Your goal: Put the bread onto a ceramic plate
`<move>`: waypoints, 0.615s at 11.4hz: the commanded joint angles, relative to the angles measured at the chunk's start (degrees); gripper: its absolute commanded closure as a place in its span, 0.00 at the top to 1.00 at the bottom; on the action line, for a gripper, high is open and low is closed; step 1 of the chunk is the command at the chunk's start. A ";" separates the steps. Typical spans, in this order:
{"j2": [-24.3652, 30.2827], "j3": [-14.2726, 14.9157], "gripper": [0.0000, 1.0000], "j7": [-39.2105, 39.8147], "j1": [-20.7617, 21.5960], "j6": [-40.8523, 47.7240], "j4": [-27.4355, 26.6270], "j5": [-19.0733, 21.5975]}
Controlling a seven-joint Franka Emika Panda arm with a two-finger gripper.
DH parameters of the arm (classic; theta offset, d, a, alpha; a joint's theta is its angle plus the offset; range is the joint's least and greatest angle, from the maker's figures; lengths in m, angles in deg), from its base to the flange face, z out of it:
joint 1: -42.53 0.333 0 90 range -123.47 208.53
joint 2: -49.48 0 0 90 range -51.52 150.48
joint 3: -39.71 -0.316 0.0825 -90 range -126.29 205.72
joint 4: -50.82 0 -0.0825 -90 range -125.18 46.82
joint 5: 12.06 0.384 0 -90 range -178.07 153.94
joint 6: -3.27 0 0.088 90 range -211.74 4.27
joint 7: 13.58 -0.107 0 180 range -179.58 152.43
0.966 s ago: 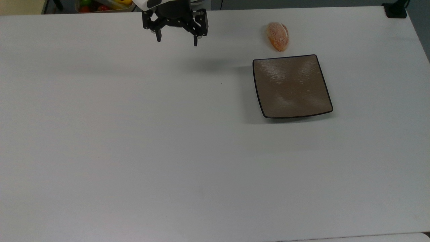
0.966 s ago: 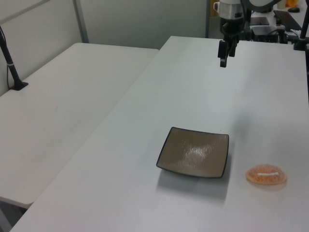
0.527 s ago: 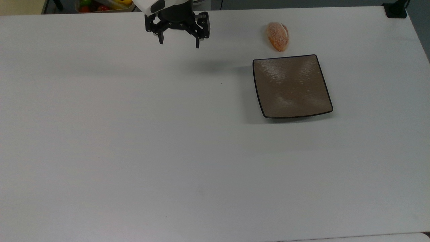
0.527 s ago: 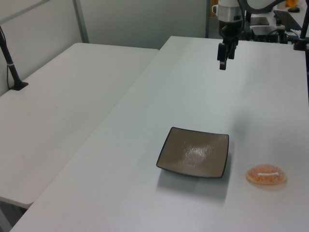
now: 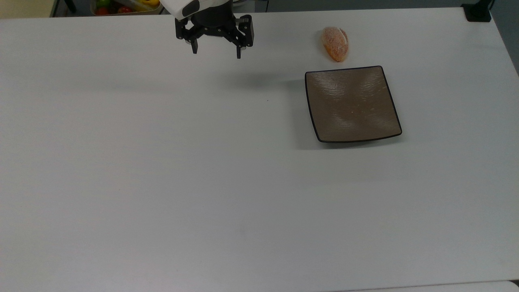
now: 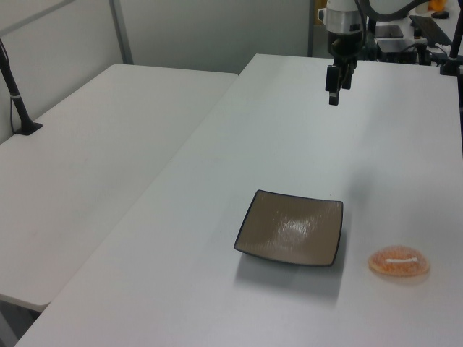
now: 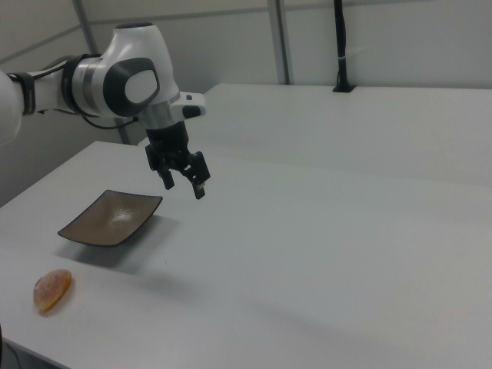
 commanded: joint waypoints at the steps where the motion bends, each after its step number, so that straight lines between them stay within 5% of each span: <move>1: 1.10 -0.55 1.00 0.95 0.14 -0.17 -0.03 -0.27; 7: 9.35 -5.74 1.00 0.60 2.59 -0.08 -9.85 0.43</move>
